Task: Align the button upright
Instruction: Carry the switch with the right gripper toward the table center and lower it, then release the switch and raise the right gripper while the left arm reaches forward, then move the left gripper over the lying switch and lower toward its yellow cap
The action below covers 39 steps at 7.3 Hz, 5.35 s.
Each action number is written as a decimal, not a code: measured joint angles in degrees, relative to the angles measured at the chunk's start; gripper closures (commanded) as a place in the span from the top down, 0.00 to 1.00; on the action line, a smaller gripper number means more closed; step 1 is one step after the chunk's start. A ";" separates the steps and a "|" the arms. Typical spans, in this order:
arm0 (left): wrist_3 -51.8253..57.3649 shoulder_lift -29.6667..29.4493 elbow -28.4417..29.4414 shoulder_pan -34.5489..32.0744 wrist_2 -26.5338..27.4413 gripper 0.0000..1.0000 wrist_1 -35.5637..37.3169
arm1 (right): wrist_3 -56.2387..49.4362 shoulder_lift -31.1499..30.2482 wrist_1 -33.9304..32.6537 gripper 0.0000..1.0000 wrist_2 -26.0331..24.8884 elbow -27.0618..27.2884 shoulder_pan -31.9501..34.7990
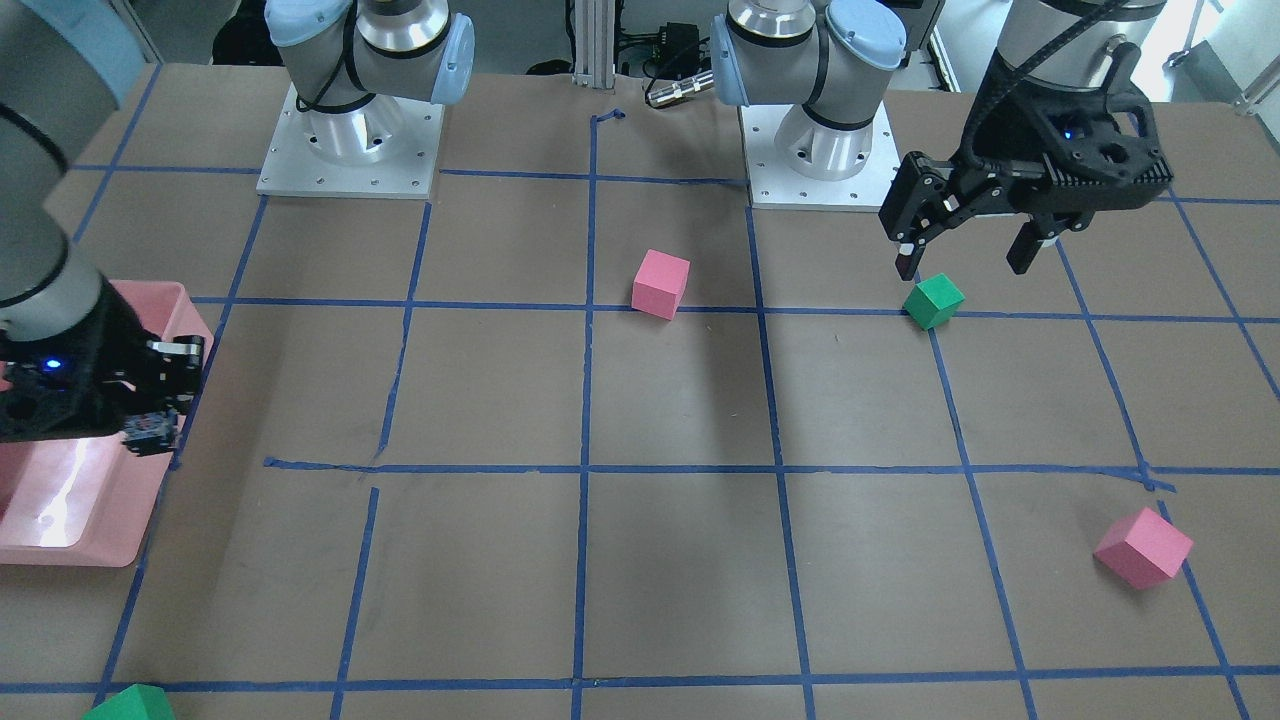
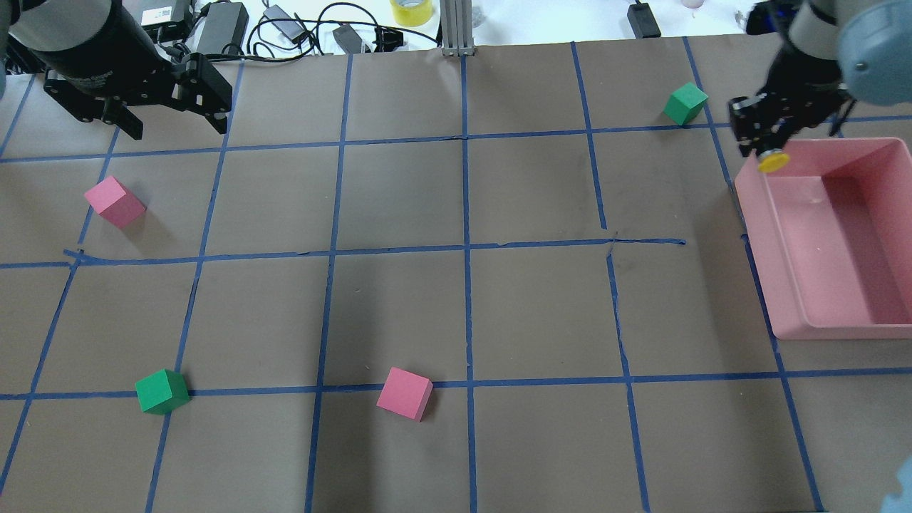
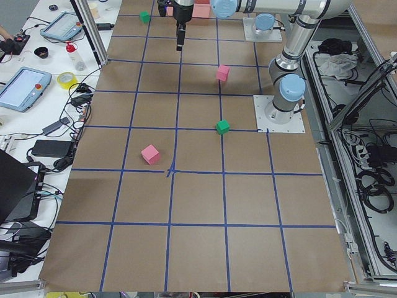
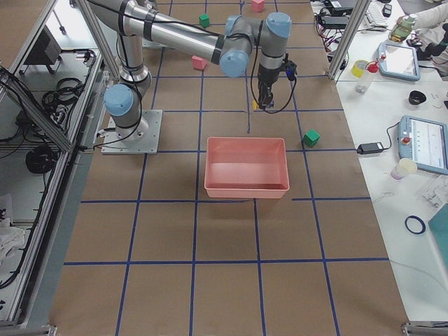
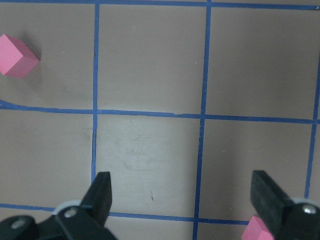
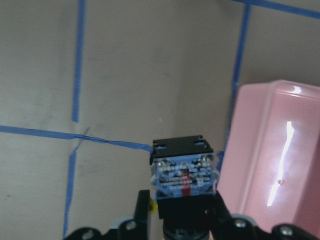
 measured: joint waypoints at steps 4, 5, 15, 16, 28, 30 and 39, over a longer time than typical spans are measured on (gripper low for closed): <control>0.27 0.00 -0.11 1.26 -0.16 1.00 0.00 | 9.54 11.70 -2.28 0.00 3.13 -8.99 16.58; 0.30 0.00 -0.14 1.35 -0.19 1.00 0.00 | 11.74 14.86 -4.43 0.00 4.97 -10.25 18.34; 0.31 0.00 -0.22 1.49 -0.24 1.00 0.00 | 28.47 28.37 -14.50 0.00 8.11 -14.15 26.95; 0.31 0.00 -0.22 1.49 -0.20 1.00 0.00 | 28.54 28.49 -14.61 0.07 8.64 -14.08 26.98; -0.73 -5.81 -33.89 1.21 0.13 1.00 64.40 | 11.68 8.78 -4.65 1.00 11.08 -4.16 20.19; -3.00 -8.47 -38.17 -0.29 0.50 1.00 75.76 | 2.43 1.44 7.38 1.00 10.78 -3.90 14.79; -10.90 -19.80 -30.72 -17.35 4.72 1.00 79.73 | -4.75 -7.19 20.47 1.00 4.53 -4.08 3.86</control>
